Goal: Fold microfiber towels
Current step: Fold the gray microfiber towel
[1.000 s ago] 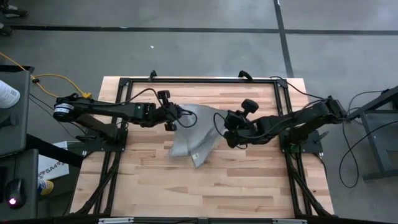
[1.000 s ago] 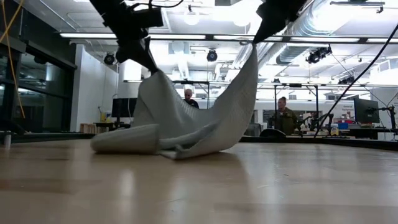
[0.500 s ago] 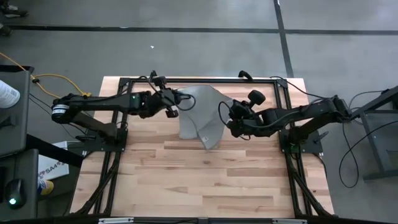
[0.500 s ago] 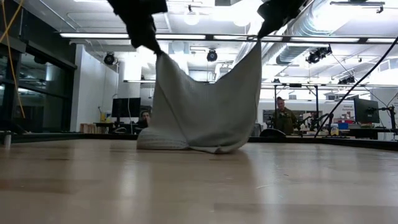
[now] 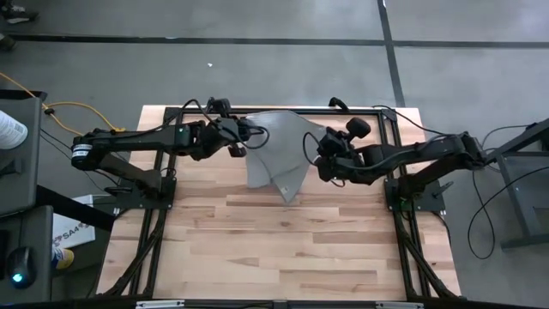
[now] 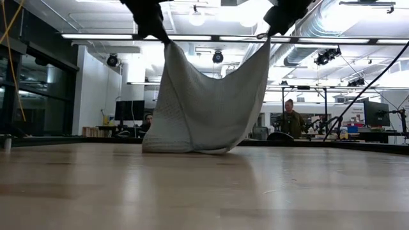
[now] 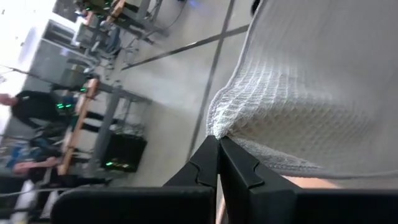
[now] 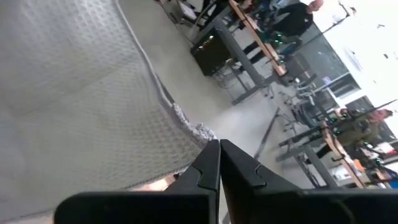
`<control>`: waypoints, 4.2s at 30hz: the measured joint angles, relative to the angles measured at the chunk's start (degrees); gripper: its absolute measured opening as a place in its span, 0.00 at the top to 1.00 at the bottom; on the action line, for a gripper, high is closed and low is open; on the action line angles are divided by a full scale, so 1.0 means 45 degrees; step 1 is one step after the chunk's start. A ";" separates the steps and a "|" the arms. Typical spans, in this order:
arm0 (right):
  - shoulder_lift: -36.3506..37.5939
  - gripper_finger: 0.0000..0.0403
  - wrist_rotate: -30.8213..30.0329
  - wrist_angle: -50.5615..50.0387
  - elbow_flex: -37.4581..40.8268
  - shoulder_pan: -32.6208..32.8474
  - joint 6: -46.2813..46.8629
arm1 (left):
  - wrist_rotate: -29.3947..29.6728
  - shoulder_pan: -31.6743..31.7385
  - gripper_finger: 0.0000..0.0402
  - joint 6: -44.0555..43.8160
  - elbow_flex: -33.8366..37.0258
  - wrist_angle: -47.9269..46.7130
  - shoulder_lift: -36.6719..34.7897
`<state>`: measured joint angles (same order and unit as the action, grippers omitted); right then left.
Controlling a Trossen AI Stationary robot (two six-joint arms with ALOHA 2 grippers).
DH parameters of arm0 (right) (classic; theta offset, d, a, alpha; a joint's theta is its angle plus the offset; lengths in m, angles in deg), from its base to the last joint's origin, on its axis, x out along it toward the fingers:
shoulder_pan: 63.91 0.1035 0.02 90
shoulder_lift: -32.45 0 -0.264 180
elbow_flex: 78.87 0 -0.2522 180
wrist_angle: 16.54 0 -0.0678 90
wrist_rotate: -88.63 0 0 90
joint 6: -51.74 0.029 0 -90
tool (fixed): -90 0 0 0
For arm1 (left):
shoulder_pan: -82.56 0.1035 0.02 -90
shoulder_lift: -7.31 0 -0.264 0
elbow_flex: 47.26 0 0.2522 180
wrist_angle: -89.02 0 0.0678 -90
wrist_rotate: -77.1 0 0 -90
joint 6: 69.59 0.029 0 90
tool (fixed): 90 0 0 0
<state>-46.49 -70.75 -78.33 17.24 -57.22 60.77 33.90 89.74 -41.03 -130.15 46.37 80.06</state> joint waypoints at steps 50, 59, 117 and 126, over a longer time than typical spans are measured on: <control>0.2405 1.00 -0.1081 0.2550 0.0000 -0.1612 -0.4802 | 0.0539 0.1154 1.00 0.1354 -0.2662 -0.2520 -0.0325; 0.2405 1.00 -0.0115 0.4058 0.0000 -0.2822 -0.6383 | 0.0473 0.2504 1.00 0.1915 -0.2662 -0.2077 -0.0321; -0.0713 0.66 0.9208 -0.1173 0.0650 0.4633 0.8760 | -0.5978 -0.7020 0.70 -1.1173 0.3127 -0.4633 -0.0243; -0.1041 0.69 0.9496 0.2534 0.2661 0.3538 0.7728 | -0.4923 -0.6636 0.70 -1.0406 0.5416 -0.2135 -0.0243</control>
<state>-51.17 -28.01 -66.93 29.22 -41.29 95.54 11.75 59.88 -87.85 -105.78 36.76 78.97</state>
